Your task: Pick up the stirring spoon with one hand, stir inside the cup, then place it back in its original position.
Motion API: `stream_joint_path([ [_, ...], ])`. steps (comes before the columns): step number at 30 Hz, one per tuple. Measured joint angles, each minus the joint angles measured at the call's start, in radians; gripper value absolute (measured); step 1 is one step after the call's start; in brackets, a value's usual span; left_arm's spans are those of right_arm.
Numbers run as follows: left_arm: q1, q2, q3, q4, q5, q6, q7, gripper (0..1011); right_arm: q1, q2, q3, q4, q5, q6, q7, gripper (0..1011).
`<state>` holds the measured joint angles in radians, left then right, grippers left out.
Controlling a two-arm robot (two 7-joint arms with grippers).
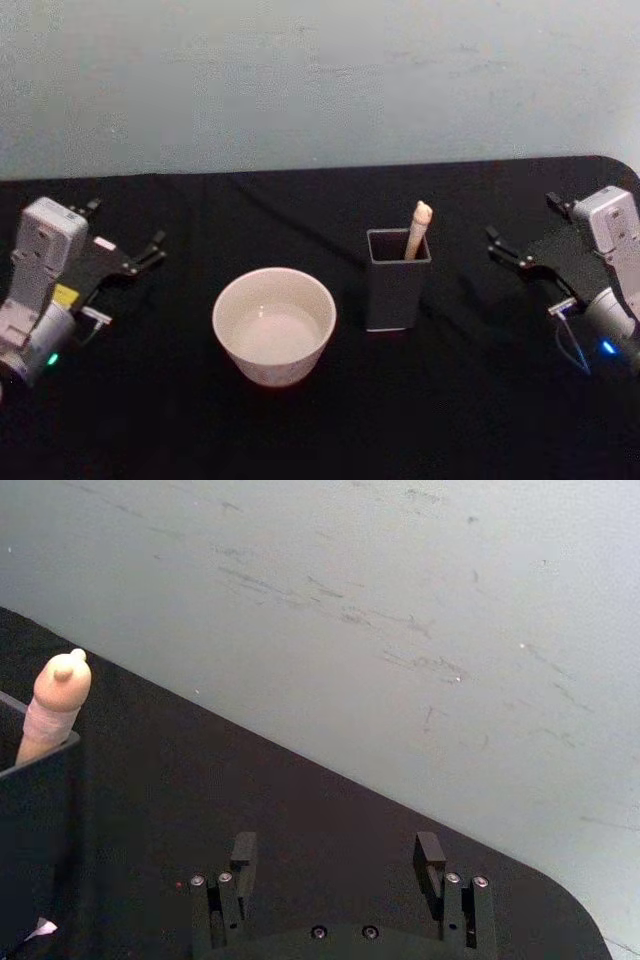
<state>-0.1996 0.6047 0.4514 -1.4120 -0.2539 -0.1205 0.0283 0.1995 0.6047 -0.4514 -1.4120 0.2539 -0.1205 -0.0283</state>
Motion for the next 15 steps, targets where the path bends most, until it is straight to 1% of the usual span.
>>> stream_joint_path([
  [15, 0.000, 0.000, 0.000, 0.000, 0.000, 0.000, 0.000, 1001, 0.000, 0.000, 0.000, 0.000, 0.000, 0.000, 0.000, 1002],
])
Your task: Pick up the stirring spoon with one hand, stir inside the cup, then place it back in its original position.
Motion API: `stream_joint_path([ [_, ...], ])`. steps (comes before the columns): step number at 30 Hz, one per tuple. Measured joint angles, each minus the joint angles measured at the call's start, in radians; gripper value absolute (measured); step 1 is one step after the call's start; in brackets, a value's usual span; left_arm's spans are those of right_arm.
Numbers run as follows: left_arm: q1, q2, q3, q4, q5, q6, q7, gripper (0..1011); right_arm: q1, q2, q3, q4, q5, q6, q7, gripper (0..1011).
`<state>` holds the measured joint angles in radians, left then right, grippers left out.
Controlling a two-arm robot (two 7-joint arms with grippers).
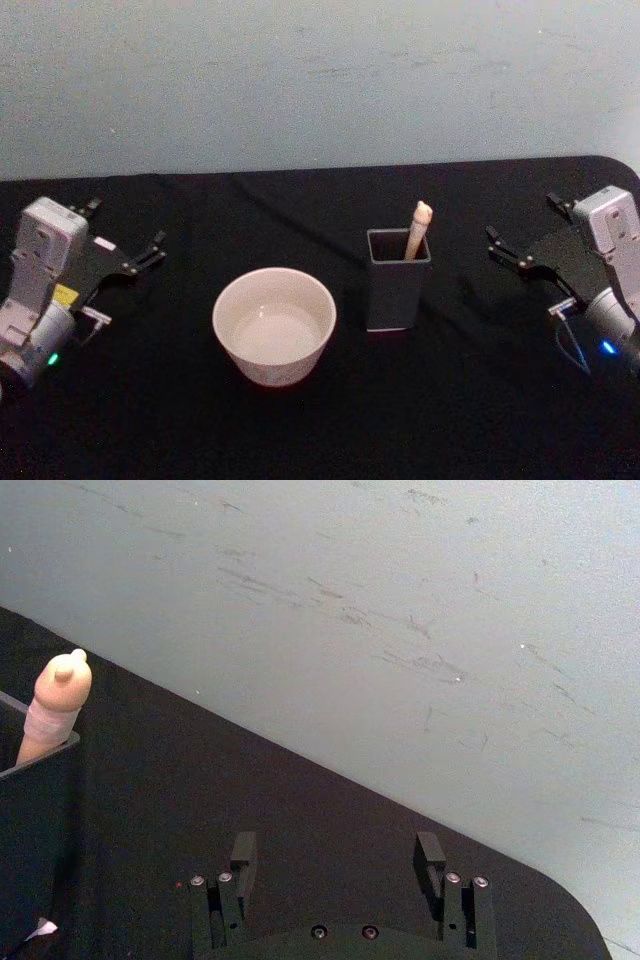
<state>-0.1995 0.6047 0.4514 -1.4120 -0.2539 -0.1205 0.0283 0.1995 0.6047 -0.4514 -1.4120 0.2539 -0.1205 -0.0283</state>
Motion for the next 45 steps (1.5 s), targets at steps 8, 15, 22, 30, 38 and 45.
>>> stream_joint_path([
  [8, 0.000, 0.000, 0.000, 0.000, 0.000, 0.000, 0.000, 1001, 0.000, 0.000, 0.000, 0.000, 0.000, 0.000, 0.000, 1002],
  [15, 0.000, 0.000, 0.000, 0.000, 0.000, 0.000, 0.000, 1001, 0.000, 0.000, 0.000, 0.000, 0.000, 0.000, 0.000, 1002],
  [22, 0.000, 0.000, 0.000, 0.000, 0.000, 0.000, 0.000, 1001, 0.000, 0.000, 0.000, 0.000, 0.000, 0.000, 0.000, 1000],
  [30, 0.000, 0.000, 0.000, 0.000, 0.000, 0.000, 0.000, 1001, 0.000, 0.000, 0.000, 0.000, 0.000, 0.000, 0.000, 1002],
  [38, 0.000, 0.000, 0.000, 0.000, 0.000, 0.000, 0.000, 1001, 0.000, 0.000, 0.000, 0.000, 0.000, 0.000, 0.000, 1002],
  [45, 0.000, 0.000, 0.000, 0.000, 0.000, 0.000, 0.000, 1001, 0.000, 0.000, 0.000, 0.000, 0.000, 0.000, 0.000, 1002],
])
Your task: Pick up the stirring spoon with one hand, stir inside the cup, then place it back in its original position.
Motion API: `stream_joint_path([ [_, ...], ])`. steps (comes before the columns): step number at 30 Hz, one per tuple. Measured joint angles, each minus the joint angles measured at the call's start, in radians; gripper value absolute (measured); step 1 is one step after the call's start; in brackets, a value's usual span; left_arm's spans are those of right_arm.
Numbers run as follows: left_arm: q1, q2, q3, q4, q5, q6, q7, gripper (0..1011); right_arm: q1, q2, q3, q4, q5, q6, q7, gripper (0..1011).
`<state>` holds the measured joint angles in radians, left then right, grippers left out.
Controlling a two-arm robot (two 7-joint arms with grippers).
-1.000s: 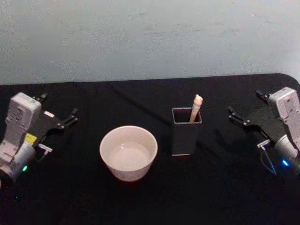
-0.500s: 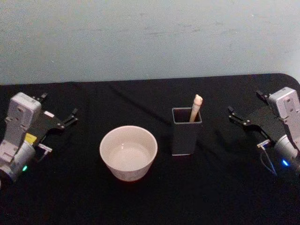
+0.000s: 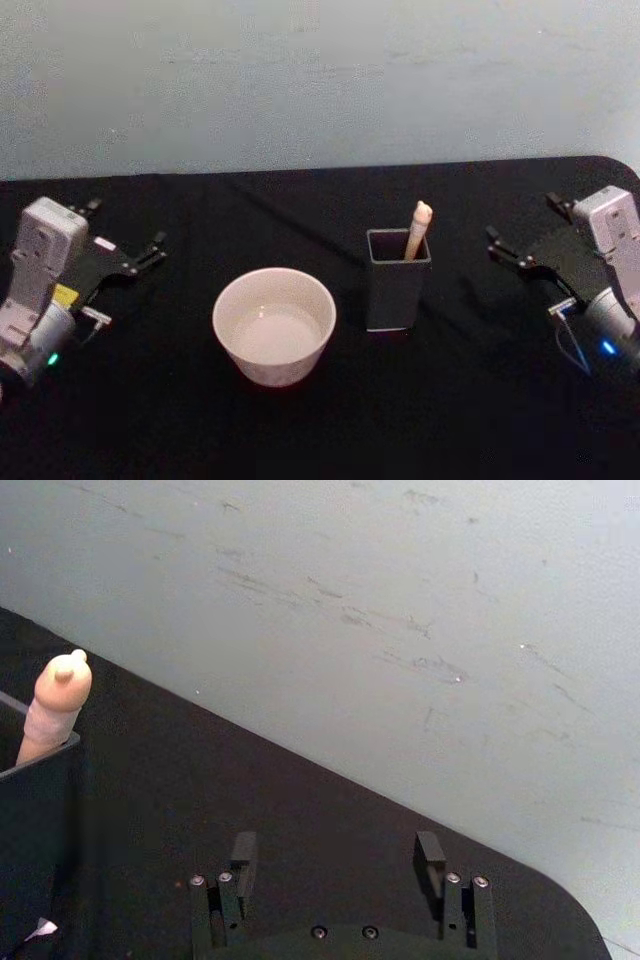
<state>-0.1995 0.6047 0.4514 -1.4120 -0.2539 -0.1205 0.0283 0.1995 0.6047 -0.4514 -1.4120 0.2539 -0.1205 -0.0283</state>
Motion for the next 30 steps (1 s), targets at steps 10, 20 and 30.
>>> stream_joint_path([
  [10, 0.000, 0.000, 0.000, 0.000, 0.000, 0.000, 0.000, 1001, -0.023, 0.006, 0.030, -0.041, 0.018, 0.007, 0.028, 1002],
  [20, 0.000, 0.000, 0.000, 0.000, 0.000, 0.000, 0.000, 1001, -0.089, 0.039, 0.097, -0.161, 0.166, 0.084, 0.159, 1002],
  [30, 0.000, 0.000, 0.000, 0.000, 0.000, 0.000, 0.000, 1001, -0.142, 0.070, 0.148, -0.242, 0.333, 0.172, 0.340, 1002],
])
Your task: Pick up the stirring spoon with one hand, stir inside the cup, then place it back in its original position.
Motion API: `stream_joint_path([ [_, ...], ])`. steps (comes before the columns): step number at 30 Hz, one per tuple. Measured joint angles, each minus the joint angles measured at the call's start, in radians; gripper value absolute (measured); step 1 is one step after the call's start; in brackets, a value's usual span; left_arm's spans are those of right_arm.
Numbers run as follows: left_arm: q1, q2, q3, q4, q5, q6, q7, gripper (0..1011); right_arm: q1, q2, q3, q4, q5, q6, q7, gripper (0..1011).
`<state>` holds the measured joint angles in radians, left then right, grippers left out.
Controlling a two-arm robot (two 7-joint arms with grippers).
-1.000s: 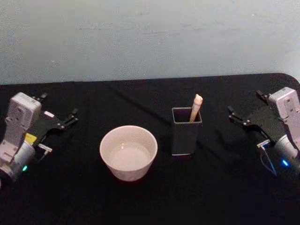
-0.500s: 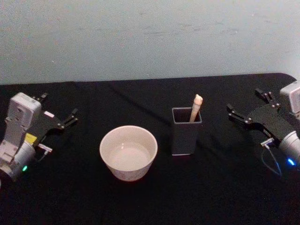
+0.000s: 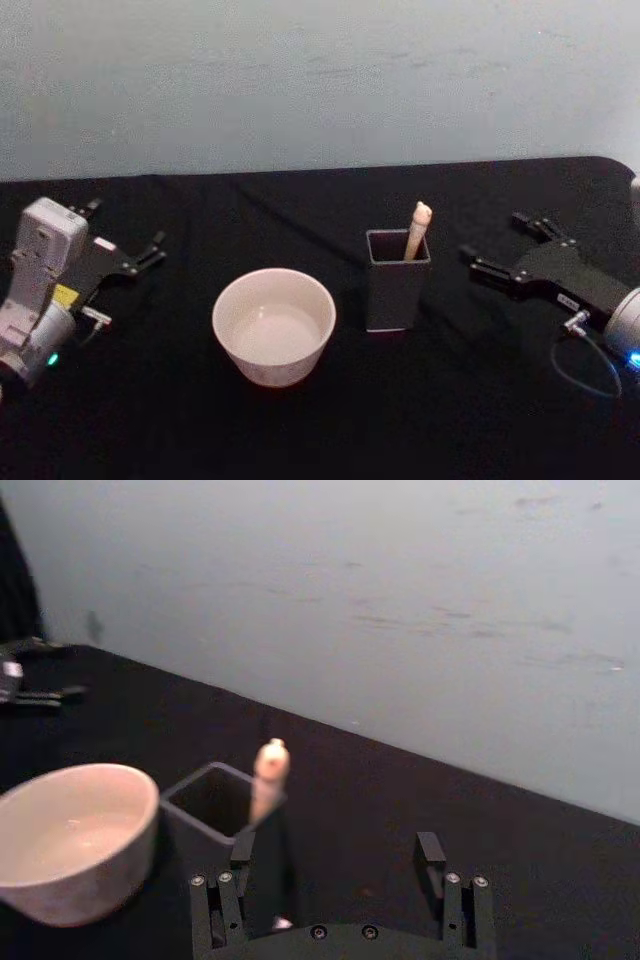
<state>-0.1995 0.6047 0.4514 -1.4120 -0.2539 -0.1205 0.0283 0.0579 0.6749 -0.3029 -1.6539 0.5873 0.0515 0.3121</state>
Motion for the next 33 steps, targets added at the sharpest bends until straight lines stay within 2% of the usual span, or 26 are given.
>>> stream_joint_path([
  [4, 0.000, 0.000, 0.000, 0.000, 0.000, 0.000, 0.000, 1001, 0.005, -0.013, -0.002, -0.003, 0.013, 0.015, 0.033, 1002],
  [8, 0.000, 0.000, 0.000, 0.000, 0.000, 0.000, 0.000, 1001, 0.030, -0.042, -0.021, 0.011, 0.007, 0.029, 0.049, 1000],
  [15, 0.000, 0.000, 0.000, 0.000, 0.000, 0.000, 0.000, 1001, 0.094, -0.114, -0.054, 0.069, -0.044, 0.041, 0.044, 1002],
  [24, 0.000, 0.000, 0.000, 0.000, 0.000, 0.000, 0.000, 1001, 0.158, -0.188, -0.072, 0.145, -0.094, 0.023, 0.044, 1002],
  [33, 0.000, 0.000, 0.000, 0.000, 0.000, 0.000, 0.000, 1001, 0.184, -0.227, -0.075, 0.183, -0.119, 0.027, 0.053, 1002],
])
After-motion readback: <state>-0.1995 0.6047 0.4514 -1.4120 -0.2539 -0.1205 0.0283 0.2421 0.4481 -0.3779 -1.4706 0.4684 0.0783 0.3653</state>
